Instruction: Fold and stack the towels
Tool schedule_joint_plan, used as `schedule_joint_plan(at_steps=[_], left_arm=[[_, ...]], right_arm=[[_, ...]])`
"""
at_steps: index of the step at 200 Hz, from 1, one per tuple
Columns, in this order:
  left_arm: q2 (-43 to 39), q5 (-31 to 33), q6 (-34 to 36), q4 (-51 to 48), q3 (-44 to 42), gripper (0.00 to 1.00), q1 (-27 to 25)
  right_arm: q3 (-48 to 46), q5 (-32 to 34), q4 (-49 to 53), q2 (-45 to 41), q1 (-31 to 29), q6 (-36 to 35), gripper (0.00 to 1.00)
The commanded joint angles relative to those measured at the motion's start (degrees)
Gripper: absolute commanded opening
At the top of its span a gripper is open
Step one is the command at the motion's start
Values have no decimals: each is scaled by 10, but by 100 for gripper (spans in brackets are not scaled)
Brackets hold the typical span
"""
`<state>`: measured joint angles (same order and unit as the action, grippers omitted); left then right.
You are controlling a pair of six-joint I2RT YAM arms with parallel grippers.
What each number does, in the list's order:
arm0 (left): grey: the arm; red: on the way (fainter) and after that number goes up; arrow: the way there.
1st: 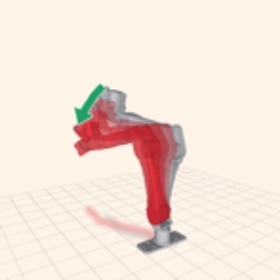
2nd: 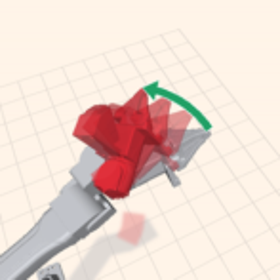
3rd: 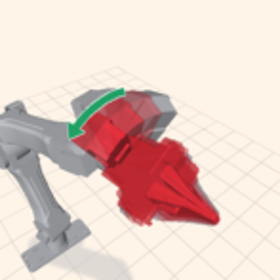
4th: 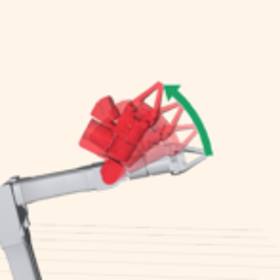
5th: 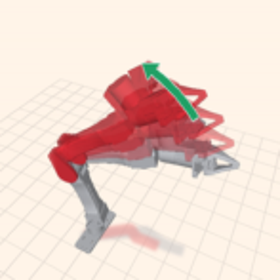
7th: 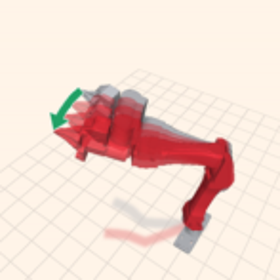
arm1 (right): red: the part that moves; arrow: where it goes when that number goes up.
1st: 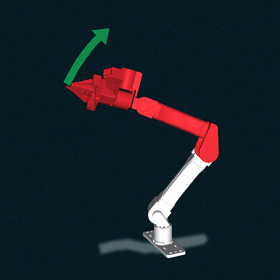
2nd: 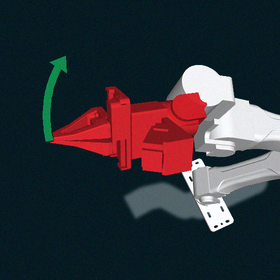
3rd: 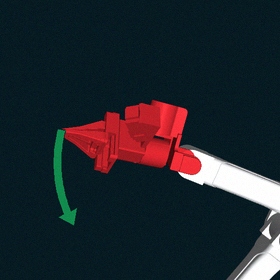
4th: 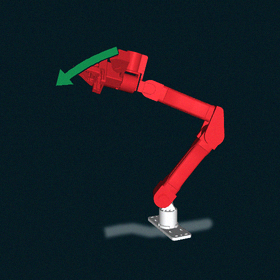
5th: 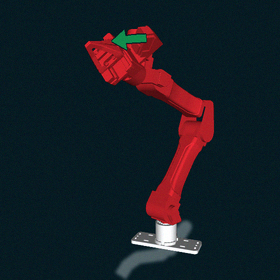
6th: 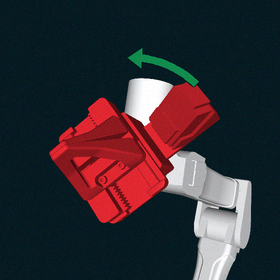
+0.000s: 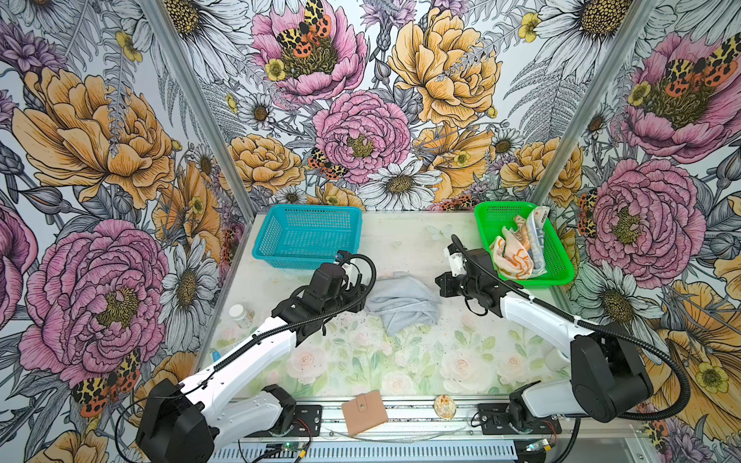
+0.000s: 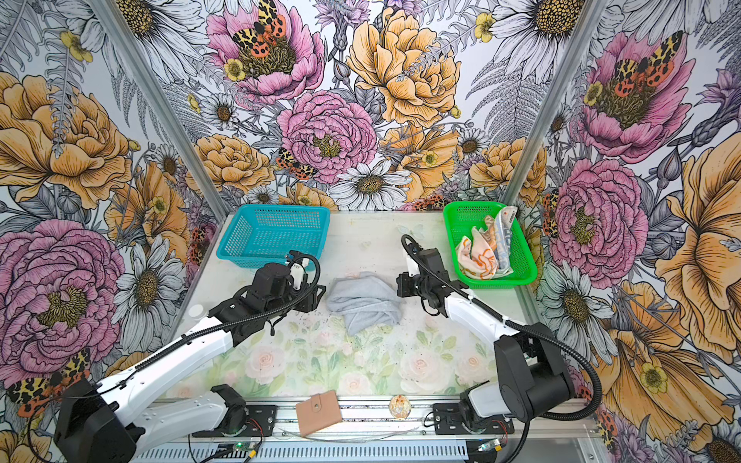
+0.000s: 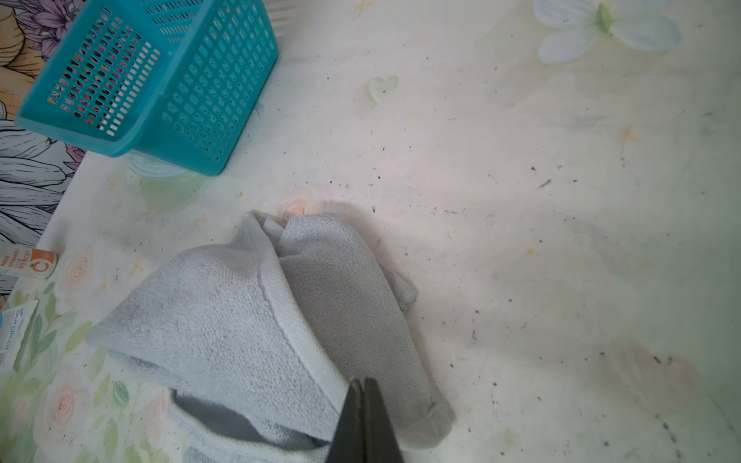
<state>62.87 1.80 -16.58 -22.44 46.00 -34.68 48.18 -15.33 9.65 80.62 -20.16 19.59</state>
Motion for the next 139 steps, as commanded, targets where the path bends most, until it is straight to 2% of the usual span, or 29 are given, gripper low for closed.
schedule_joint_plan(at_steps=[1, 19, 32, 49, 83, 139], left_arm=[[-1, -9, 2, 12, -6, 61, 4], [3, -10, 3, 16, -7, 61, 4], [9, -13, 4, 16, -5, 61, 4], [14, -15, 4, 18, -3, 61, 3], [29, -18, 3, 21, 3, 61, 3], [49, -12, -4, 26, 13, 61, -14]], right_arm=[[17, -13, 15, -18, 4, -7, 0], [11, -8, 22, -26, 4, -5, 0], [-6, 13, 30, -35, 4, -4, 26], [-45, 31, 30, -51, 6, 7, 36], [-104, 34, 29, -68, 11, 13, 38], [-115, 24, 7, -39, 17, 9, 36]])
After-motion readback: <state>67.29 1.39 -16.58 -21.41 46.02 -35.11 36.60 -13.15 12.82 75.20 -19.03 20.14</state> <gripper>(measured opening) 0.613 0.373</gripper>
